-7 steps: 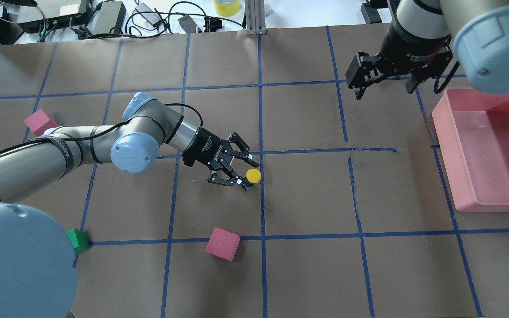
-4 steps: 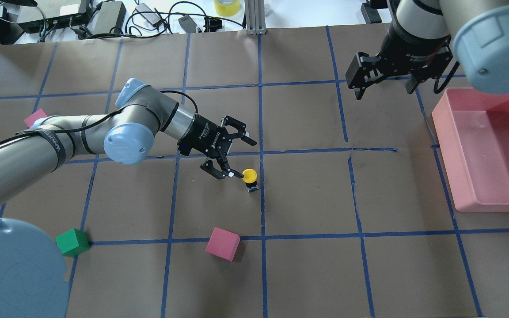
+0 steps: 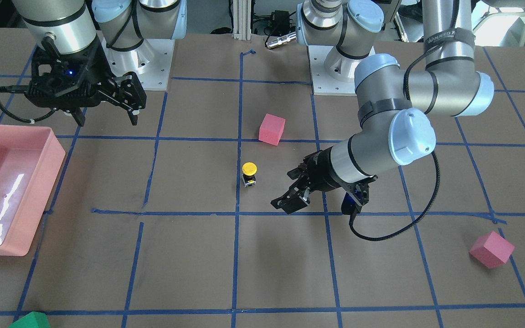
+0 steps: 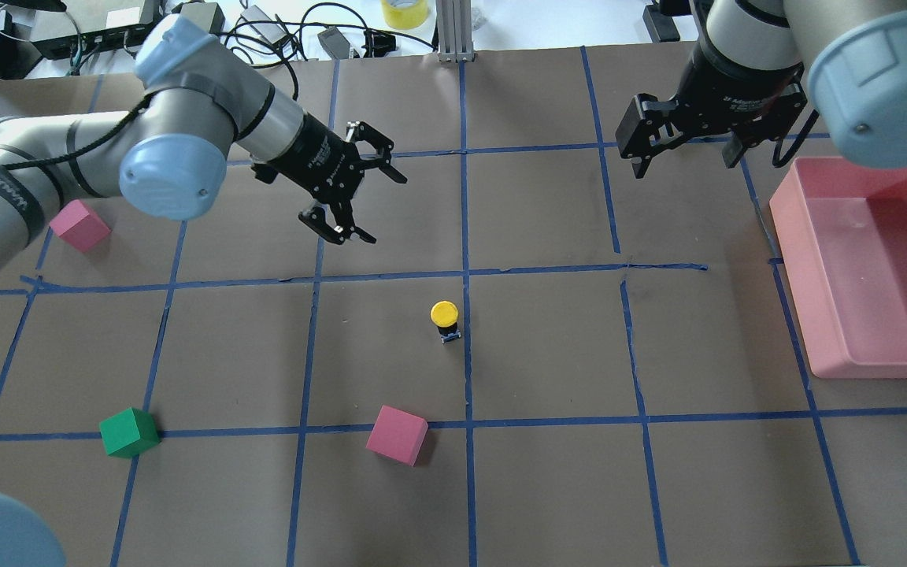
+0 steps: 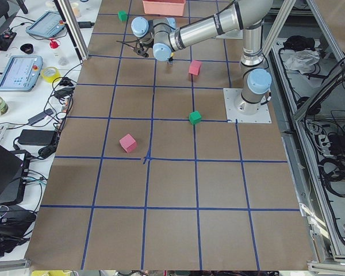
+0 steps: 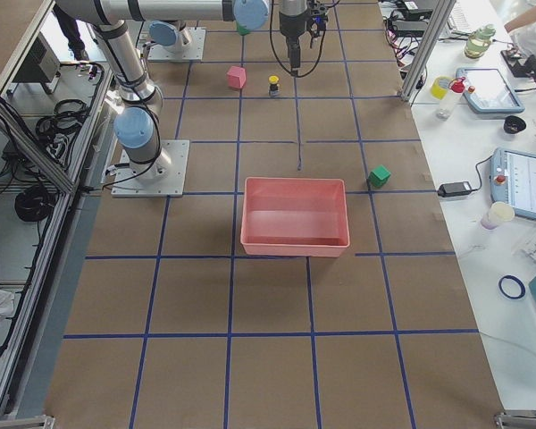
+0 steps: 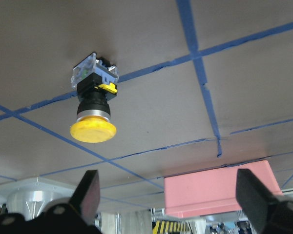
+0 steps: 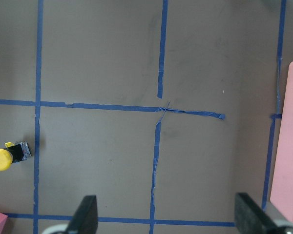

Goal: Align button upright

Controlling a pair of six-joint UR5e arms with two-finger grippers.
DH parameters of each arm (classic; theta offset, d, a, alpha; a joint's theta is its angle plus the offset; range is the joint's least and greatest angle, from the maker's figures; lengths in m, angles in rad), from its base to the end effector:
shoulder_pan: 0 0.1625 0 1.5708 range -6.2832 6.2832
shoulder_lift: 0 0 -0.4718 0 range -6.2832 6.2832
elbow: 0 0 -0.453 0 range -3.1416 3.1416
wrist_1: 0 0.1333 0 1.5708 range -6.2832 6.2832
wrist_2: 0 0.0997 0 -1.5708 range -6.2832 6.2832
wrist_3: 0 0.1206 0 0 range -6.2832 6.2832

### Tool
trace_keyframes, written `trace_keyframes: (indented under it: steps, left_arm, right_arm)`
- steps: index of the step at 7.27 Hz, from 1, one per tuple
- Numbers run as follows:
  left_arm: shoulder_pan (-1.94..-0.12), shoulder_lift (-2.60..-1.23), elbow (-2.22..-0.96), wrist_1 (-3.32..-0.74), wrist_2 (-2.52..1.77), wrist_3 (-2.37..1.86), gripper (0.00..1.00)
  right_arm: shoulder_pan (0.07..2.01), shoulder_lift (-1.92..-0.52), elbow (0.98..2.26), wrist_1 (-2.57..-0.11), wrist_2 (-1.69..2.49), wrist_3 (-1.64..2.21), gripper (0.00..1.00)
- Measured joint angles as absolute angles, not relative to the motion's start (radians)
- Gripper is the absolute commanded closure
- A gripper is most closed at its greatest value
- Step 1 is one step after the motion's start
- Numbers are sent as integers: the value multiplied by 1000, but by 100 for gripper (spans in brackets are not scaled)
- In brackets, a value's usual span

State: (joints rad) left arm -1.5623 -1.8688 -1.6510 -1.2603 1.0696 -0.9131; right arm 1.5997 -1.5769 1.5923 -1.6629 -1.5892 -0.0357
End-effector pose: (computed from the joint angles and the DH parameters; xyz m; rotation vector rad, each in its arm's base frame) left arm -0.1857 -0.6534 0.3340 1.2189 -2.4027 -0.3835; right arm 0.1472 -0.5547 0.5147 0.0997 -3.1191 0.1196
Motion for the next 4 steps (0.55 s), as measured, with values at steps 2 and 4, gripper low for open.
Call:
trace_keyframes:
  steps: [2,4]
  left_arm:
    - [-1530,-1798,-1561,-1411,1312,-540,0]
    - [-1498,-1724,-1501,-1538,1519,-233,0]
  right_arm:
    - [1599,-1577,1593,-1663,-1589,-37,0]
    - [1599,-1577,1594,-1662,-1589,-36,0]
